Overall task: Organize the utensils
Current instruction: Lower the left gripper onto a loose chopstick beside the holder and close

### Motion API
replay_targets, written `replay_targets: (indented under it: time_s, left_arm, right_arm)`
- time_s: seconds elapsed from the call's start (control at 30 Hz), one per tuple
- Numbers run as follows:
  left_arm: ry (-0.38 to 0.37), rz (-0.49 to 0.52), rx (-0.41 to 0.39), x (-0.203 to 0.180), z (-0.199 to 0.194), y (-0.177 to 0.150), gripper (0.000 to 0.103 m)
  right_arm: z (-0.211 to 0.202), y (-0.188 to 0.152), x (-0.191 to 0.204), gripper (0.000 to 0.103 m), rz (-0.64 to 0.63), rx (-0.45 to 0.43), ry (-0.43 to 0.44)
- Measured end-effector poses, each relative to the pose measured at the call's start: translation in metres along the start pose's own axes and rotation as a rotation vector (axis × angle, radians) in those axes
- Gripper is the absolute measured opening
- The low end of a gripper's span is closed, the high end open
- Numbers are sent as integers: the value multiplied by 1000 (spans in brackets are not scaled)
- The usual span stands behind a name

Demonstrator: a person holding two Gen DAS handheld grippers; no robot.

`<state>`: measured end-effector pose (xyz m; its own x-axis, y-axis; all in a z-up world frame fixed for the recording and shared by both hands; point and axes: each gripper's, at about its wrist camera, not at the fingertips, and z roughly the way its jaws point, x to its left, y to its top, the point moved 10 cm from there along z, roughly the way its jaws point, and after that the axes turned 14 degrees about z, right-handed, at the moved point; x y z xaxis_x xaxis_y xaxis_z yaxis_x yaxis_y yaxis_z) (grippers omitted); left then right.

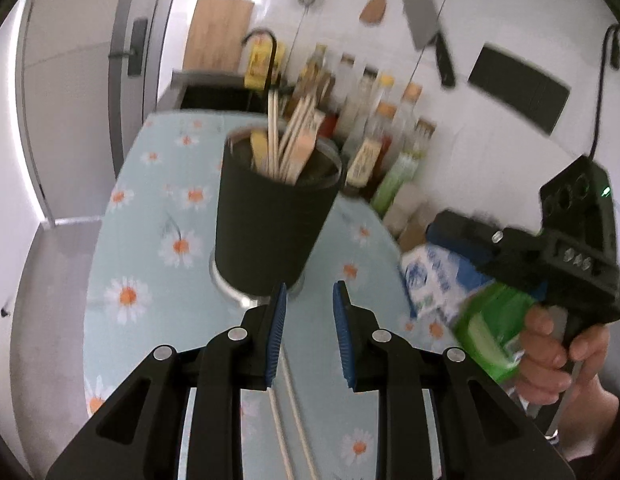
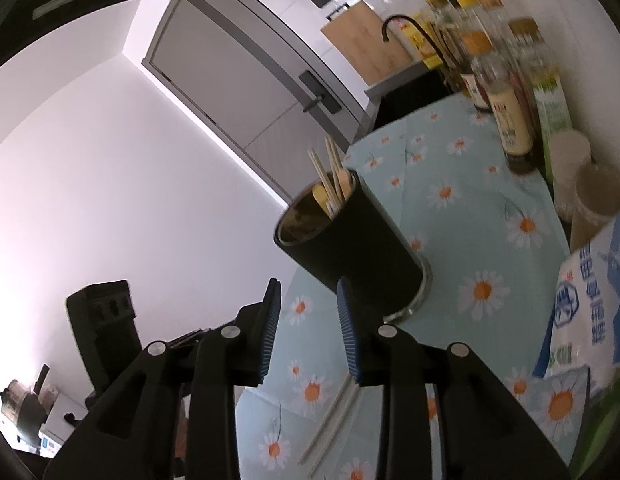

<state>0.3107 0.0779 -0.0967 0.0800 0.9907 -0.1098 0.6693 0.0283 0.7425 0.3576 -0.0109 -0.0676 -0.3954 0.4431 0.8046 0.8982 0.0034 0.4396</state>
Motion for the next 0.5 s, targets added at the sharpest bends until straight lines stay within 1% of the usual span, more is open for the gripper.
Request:
replay_targets:
  time_s: [0.07, 0.17, 0.3, 0.33, 0.5]
  left_arm:
    - [-6, -5, 65, 0, 12, -13, 23]
    - [-5, 0, 157, -1, 28, -34, 23]
    - [1, -5, 261, 2, 46, -57, 23]
    - [2, -3, 299, 3, 52, -64, 23]
    - [13, -2, 427, 6, 73, -91, 23]
  right_arm:
    - [1, -5, -7, 36, 18, 16, 1]
    - [2, -13, -16, 36, 35, 37, 1]
    - [1, -22, -26, 36, 55, 58, 4]
    - [1, -24, -28, 36, 61, 63, 5]
    - [3, -35, -37, 36, 85, 93, 12]
